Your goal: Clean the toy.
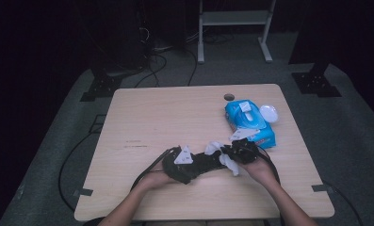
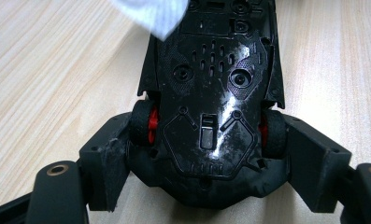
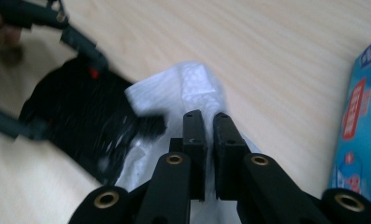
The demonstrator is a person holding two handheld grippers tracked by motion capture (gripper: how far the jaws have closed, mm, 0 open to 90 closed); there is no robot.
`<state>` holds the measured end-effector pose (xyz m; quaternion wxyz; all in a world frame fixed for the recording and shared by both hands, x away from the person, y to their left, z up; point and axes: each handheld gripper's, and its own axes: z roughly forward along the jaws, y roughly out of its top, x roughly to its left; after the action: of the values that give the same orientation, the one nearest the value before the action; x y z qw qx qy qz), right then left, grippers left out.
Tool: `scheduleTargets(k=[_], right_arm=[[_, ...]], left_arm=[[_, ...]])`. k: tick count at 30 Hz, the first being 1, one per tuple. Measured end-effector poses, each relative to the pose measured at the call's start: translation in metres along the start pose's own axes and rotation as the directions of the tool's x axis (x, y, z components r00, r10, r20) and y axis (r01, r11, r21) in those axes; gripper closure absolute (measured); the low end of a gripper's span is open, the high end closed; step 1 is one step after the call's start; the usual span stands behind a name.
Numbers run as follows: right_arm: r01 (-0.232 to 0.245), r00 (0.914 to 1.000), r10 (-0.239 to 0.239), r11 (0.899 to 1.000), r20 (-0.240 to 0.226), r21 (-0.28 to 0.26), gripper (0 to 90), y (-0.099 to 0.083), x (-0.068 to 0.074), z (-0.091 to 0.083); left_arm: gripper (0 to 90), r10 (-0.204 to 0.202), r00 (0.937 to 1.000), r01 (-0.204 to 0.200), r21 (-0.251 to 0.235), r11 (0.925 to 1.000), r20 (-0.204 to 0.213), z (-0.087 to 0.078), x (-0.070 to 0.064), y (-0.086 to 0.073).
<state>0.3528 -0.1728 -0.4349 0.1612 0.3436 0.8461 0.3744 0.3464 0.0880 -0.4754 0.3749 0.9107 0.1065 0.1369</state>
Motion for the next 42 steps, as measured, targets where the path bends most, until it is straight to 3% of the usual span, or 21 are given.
scheduleTargets(k=[6,8,10,13,16,18,20,21,23,24,27,28,29,31,32,35,36,38,41,42], right_arm=[[0.019,0.9996,-0.020,1.000,-0.021,-0.014,84.5,-0.007,0.014,-0.004],[0.018,0.9975,-0.019,1.000,-0.068,-0.016,84.5,-0.004,0.018,-0.004],[0.021,0.9959,-0.022,1.000,-0.088,-0.011,84.5,-0.004,0.020,-0.005],[-0.009,0.9924,0.011,1.000,-0.123,0.015,84.5,-0.009,0.016,-0.008],[-0.042,0.9890,0.046,0.999,-0.140,0.033,84.5,-0.016,0.010,-0.007],[-0.037,0.9896,0.042,0.999,-0.137,0.038,84.5,-0.019,0.009,-0.006],[-0.044,0.9887,0.049,0.998,-0.142,0.035,84.5,-0.020,0.010,-0.006],[-0.034,0.9896,0.039,0.999,-0.138,0.035,84.5,-0.020,0.011,-0.006],[-0.023,0.9901,0.026,0.999,-0.138,0.028,84.5,-0.022,0.013,-0.006],[-0.024,0.9898,0.027,0.999,-0.140,0.024,84.5,-0.022,0.013,-0.006],[-0.023,0.9897,0.025,1.000,-0.141,0.017,84.6,-0.024,0.013,-0.007],[-0.022,0.9899,0.023,1.000,-0.140,0.014,84.7,-0.024,0.013,-0.007],[-0.021,0.9897,0.023,1.000,-0.141,0.014,84.8,-0.025,0.014,-0.007],[-0.004,0.9898,0.005,1.000,-0.142,0.008,84.8,-0.026,0.015,-0.008],[-0.001,0.9898,0.001,1.000,-0.142,0.003,84.8,-0.027,0.015,-0.008],[-0.001,0.9897,0.000,1.000,-0.143,-0.006,84.9,-0.029,0.016,-0.009],[0.003,0.9898,-0.005,1.000,-0.143,-0.010,85.0,-0.030,0.016,-0.009],[0.003,0.9896,-0.006,1.000,-0.144,-0.015,85.1,-0.031,0.017,-0.009],[0.007,0.9900,-0.010,1.000,-0.141,-0.020,85.0,-0.032,0.017,-0.009],[0.007,0.9898,-0.010,1.000,-0.142,-0.024,85.1,-0.032,0.017,-0.009]], left_arm=[[23.6,-0.006,1.0000,0.006,-0.002,1.0000,-0.003,0.001,0.000,0.000],[23.6,-0.010,0.9999,0.010,-0.001,1.0000,-0.010,0.001,0.001,0.000],[23.6,-0.015,0.9998,0.015,0.004,0.9999,-0.011,0.000,0.003,-0.001],[23.6,-0.037,0.9993,0.037,-0.014,0.9992,-0.007,0.001,0.005,-0.002],[23.4,-0.021,0.9997,0.021,-0.026,0.9994,-0.010,-0.001,0.005,-0.001],[22.4,-0.047,0.9989,0.047,-0.024,0.9986,-0.002,-0.001,0.006,0.000],[19.2,-0.101,0.9943,0.102,-0.024,0.9945,0.031,-0.003,0.010,-0.004],[18.7,-0.142,0.9880,0.144,-0.028,0.9891,0.060,-0.004,0.013,-0.006],[16.4,-0.186,0.9787,0.188,-0.026,0.9817,0.088,-0.006,0.018,-0.008],[16.3,-0.217,0.9707,0.222,-0.033,0.9745,0.102,-0.007,0.020,-0.009],[16.4,-0.311,0.9372,0.324,-0.063,0.9439,0.157,-0.010,0.027,-0.013],[16.4,-0.327,0.9302,0.341,-0.066,0.9377,0.167,-0.010,0.029,-0.014],[16.5,-0.356,0.9156,0.374,-0.070,0.9248,0.186,-0.011,0.032,-0.016],[17.1,-0.383,0.9045,0.400,-0.063,0.9143,0.188,-0.010,0.034,-0.018],[17.9,-0.387,0.9042,0.402,-0.056,0.9138,0.181,-0.009,0.034,-0.018],[21.3,-0.424,0.8821,0.442,-0.049,0.8956,0.204,-0.007,0.036,-0.019],[21.6,-0.428,0.8796,0.446,-0.050,0.8935,0.208,-0.006,0.036,-0.019],[24.2,-0.452,0.8634,0.472,-0.039,0.8810,0.224,-0.006,0.037,-0.019],[27.1,-0.474,0.8456,0.493,-0.017,0.8701,0.245,-0.006,0.038,-0.020],[28.6,-0.475,0.8437,0.494,-0.016,0.8692,0.250,-0.006,0.039,-0.020]])
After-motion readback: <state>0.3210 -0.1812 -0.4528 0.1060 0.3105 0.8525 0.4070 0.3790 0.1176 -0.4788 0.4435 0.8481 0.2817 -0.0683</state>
